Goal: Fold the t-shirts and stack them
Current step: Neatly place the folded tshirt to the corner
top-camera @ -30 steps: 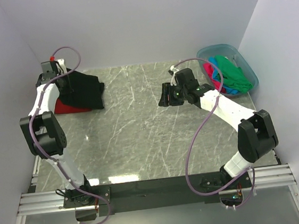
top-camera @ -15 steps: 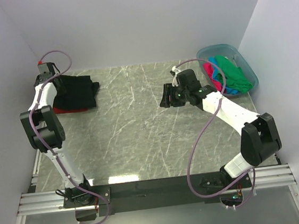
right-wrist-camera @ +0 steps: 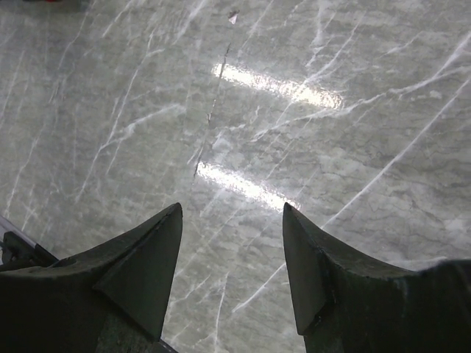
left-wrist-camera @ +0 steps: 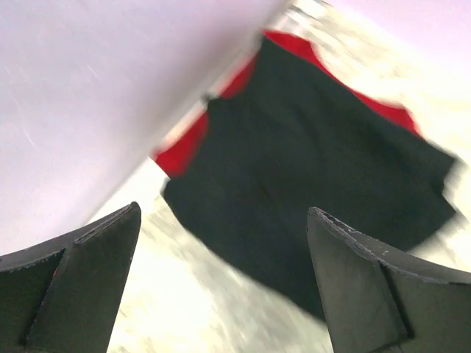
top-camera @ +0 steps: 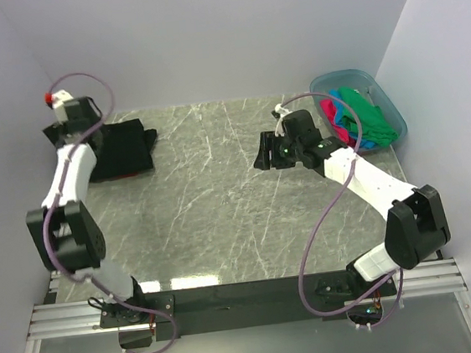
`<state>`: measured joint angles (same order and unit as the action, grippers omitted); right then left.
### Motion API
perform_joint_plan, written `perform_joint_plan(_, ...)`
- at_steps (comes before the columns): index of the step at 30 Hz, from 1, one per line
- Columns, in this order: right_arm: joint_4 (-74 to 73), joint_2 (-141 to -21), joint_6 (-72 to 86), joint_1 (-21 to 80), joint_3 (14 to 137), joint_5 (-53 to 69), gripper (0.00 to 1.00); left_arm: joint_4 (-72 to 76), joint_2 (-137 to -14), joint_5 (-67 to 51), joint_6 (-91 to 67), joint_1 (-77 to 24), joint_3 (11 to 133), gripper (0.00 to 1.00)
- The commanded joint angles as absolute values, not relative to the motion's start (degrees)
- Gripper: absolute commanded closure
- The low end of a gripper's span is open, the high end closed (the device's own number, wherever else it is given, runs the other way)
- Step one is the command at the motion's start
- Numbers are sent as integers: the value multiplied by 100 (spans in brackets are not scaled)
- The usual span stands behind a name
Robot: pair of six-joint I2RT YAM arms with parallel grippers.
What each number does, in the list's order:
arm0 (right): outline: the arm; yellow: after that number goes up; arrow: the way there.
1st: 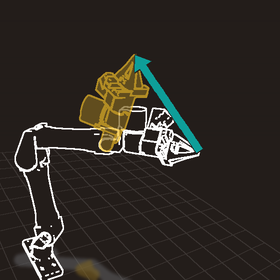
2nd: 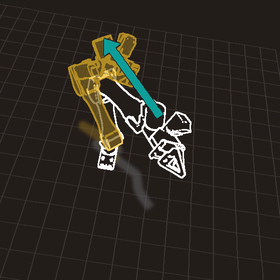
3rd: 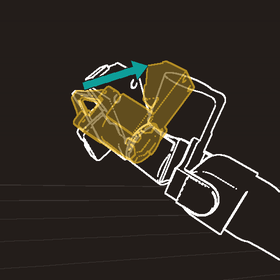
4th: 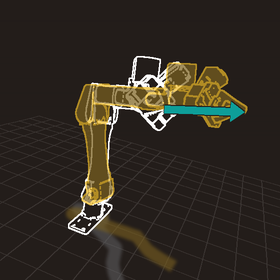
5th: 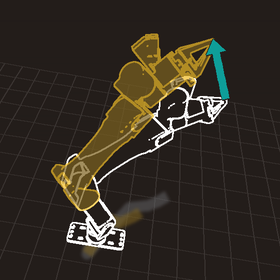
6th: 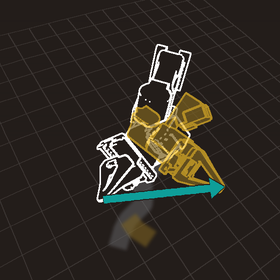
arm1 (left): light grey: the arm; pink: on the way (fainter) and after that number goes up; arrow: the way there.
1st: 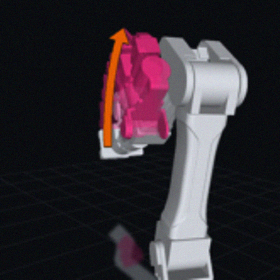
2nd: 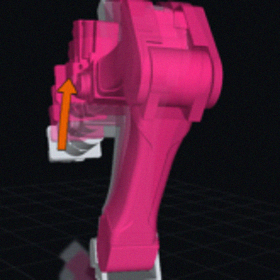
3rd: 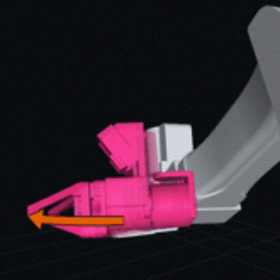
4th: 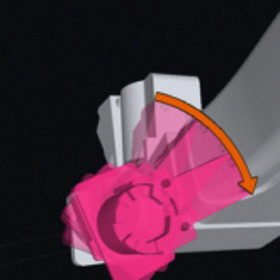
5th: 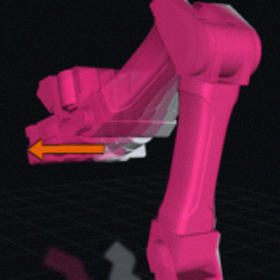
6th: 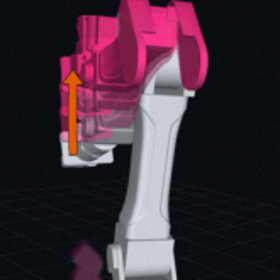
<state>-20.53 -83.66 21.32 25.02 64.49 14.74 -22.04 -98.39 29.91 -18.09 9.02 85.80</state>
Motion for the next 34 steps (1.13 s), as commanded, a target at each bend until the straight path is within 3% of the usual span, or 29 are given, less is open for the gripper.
perform_joint_plan(1,-1943,-8007,2065,2426,6364,1336,36,-1715,-8942,3296,-2232,309,7666,1)
perform_joint_plan(9,-1811,-7533,1951,2312,6056,985,34,-1108,-7498,3367,-2803,-1563,5610,1)
perform_joint_plan(17,-1679,-7023,1969,1847,5564,642,34,-1072,-6206,3295,-3234,-2863,4773,1)
perform_joint_plan(27,-1468,-6373,1969,1573,5115,141,34,-941,-5397,3287,-3480,-3234,4149,1)
perform_joint_plan(34,-1450,-6293,1960,1521,5027,9,34,-1212,-5563,3401,-3498,-3243,4297,1)
